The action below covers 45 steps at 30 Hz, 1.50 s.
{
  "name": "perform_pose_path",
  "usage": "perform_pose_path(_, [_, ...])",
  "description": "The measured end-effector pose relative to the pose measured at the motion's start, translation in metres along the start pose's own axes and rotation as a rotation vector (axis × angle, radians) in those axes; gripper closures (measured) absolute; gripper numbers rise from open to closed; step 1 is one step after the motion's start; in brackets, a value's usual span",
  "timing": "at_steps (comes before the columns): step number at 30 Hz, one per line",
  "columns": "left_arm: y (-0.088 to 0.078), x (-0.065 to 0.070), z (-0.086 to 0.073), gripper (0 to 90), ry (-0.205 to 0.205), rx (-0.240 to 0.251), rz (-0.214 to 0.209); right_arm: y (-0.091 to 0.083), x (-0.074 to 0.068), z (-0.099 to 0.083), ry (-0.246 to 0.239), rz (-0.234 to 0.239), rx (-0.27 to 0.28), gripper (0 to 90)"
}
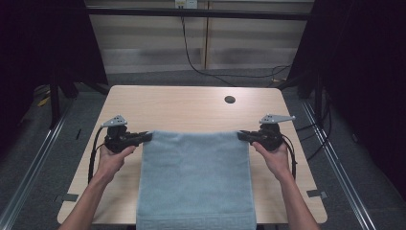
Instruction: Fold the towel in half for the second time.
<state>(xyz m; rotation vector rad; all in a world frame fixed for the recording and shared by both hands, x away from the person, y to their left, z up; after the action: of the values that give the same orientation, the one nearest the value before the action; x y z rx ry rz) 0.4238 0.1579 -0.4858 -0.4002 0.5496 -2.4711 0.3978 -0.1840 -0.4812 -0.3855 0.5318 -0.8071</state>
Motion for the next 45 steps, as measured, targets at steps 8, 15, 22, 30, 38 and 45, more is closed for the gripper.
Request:
perform_pose_path(8, [0.005, -0.011, 0.022, 81.9, 0.015, 0.004, 0.031, 0.005, 0.008, 0.017, 0.003, -0.015, 0.004, 83.4])
perform_pose_path(15, [0.009, -0.022, 0.034, 82.0, 0.016, -0.009, 0.045, 0.002, 0.020, 0.033, 0.021, -0.032, 0.027, 83.6])
perform_pose_path(22, [0.007, -0.027, 0.057, 82.0, 0.033, 0.018, 0.076, 0.000, 0.024, 0.057, -0.001, -0.064, 0.049, 83.7])
perform_pose_path(30, [0.010, -0.036, 0.071, 82.1, 0.017, 0.042, 0.086, 0.002, 0.031, 0.082, -0.003, -0.092, 0.071, 84.0])
perform_pose_path(38, [0.010, -0.046, 0.091, 82.1, -0.015, 0.118, 0.101, 0.002, 0.036, 0.107, -0.007, -0.117, 0.096, 84.3])
perform_pose_path(45, [0.010, -0.044, 0.115, 82.1, 0.002, 0.140, 0.117, -0.007, 0.034, 0.131, -0.007, -0.113, 0.163, 84.6])
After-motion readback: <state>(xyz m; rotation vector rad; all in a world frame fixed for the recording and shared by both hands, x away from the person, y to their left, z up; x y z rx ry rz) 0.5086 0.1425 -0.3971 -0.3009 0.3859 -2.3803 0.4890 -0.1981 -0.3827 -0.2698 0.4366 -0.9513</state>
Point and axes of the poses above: each handheld gripper's, and its own axes: y roughly forward along the jaws, z roughly out of its top, x roughly to its right, the point moved 10 cm from there along y, roughly forward along the jaws, and after that the axes turned 7 degrees about y, right-handed, at the moved point
